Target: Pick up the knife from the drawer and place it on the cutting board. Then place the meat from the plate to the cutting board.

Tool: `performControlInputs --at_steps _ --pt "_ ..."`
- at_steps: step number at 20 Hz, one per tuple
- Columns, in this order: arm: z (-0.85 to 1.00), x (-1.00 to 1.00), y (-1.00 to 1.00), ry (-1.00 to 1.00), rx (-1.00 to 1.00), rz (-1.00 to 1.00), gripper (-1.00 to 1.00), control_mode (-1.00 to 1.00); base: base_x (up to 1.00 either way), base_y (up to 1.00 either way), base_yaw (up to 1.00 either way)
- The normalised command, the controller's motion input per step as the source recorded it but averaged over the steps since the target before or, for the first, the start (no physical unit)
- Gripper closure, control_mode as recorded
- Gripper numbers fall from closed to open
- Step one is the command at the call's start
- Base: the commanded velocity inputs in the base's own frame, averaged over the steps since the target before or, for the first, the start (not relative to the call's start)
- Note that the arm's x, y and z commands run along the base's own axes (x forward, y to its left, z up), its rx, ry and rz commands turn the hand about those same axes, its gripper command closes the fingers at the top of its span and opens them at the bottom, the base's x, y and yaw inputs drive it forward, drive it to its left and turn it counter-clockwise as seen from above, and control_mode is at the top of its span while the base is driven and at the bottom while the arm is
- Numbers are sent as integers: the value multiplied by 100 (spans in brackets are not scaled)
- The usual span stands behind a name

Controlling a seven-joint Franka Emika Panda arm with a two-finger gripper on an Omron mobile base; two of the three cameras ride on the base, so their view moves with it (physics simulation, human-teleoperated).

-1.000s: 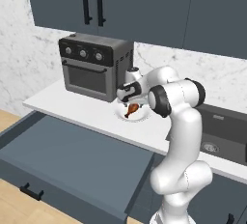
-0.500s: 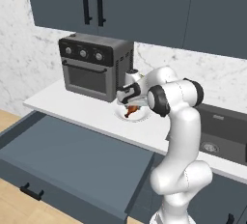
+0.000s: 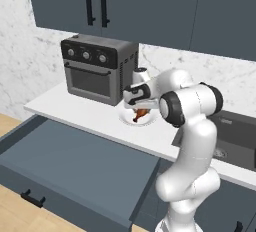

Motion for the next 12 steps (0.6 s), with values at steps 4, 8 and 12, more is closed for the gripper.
performControlInputs --at_steps 4,8,12 --pt "23 -75 -26 0 0 17 100 -100 0 0 0" --pt "17 -82 -32 0 0 18 100 -100 0 0 0" --pt "15 -84 -31 0 0 19 100 -100 0 0 0"
